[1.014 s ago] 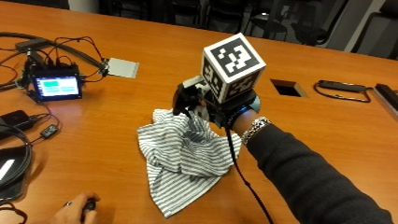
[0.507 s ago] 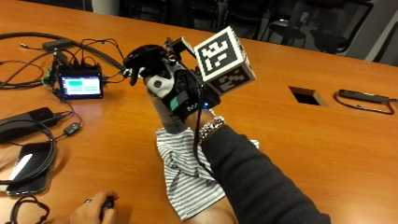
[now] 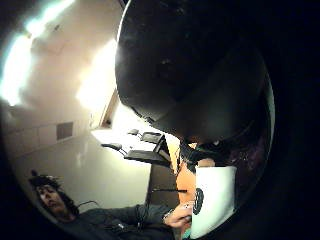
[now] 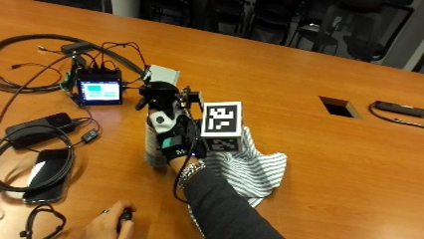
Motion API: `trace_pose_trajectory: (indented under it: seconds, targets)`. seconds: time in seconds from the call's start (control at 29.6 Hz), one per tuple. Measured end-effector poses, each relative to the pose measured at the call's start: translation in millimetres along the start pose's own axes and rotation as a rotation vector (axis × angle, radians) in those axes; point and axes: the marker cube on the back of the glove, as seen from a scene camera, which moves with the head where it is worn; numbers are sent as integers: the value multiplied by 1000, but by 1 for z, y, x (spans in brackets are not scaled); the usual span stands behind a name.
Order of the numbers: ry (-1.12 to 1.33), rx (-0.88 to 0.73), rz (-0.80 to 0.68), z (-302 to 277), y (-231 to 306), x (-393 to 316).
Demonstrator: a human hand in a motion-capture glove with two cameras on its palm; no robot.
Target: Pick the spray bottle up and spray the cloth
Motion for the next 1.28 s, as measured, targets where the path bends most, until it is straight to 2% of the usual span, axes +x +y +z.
trace_pose_trajectory:
  seconds: [0.14, 0.54, 0.88, 1.28]
  targets:
    - [17, 30, 43, -8, 9, 13]
    - [65, 39, -25, -20, 13, 12]
    - [99, 42, -93, -24, -7, -18]
    - [249, -113, -27, -7, 12, 4]
